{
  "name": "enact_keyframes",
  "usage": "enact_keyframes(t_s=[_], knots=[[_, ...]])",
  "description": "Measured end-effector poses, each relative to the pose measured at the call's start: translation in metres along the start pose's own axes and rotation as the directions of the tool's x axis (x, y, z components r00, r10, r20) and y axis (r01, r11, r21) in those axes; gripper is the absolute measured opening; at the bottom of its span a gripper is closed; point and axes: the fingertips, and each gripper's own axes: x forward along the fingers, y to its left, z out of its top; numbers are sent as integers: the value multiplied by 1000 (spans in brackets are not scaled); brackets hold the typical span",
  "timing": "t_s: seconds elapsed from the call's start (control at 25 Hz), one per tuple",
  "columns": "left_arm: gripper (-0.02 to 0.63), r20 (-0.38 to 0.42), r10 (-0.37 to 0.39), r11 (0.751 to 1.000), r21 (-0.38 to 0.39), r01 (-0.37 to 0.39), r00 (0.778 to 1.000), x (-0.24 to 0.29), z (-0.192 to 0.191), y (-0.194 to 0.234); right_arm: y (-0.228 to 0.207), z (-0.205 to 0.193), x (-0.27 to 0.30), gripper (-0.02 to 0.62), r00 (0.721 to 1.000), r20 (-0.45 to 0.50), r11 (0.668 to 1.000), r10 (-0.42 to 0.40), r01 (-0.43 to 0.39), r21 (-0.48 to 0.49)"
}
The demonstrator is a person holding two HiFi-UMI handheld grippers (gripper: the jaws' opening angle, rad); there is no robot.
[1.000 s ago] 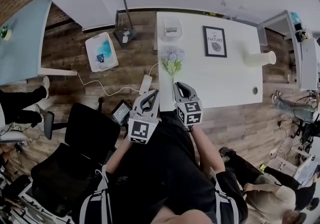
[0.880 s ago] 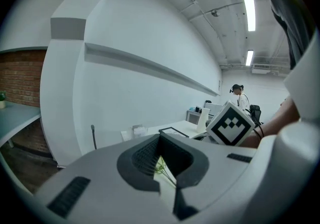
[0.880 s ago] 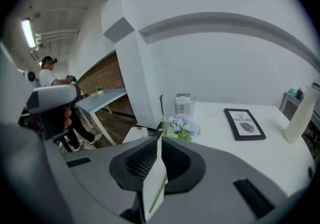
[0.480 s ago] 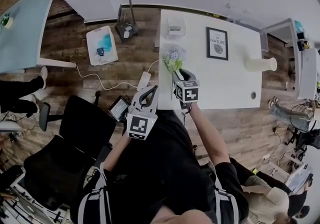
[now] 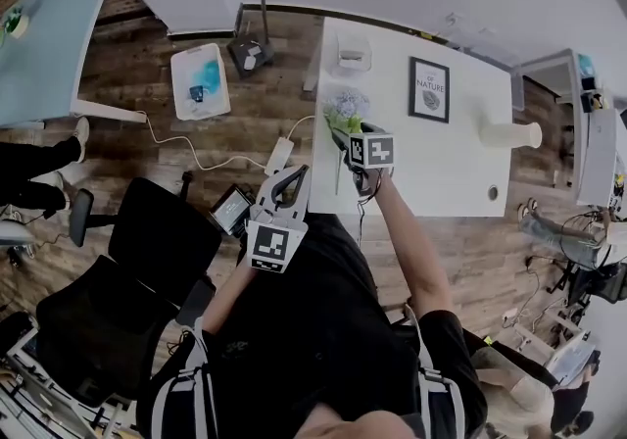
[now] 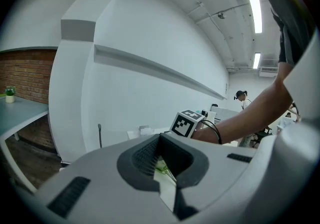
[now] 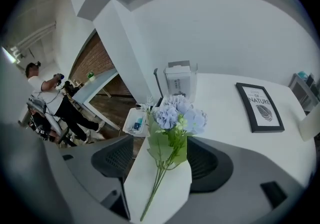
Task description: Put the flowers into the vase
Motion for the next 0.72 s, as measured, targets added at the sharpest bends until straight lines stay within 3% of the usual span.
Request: enact_keyframes(t_s=[0.4,0.72], knots=[[11,3,13,1000,-13,-13,1000,-8,-3,11,-20,-4,30,327,993,-98,996,-63,68,50],[11,-6,44,999,-26,-44,999,-17,-6,23,-24,-8,52,368,989,-145,991,-19,37,125]])
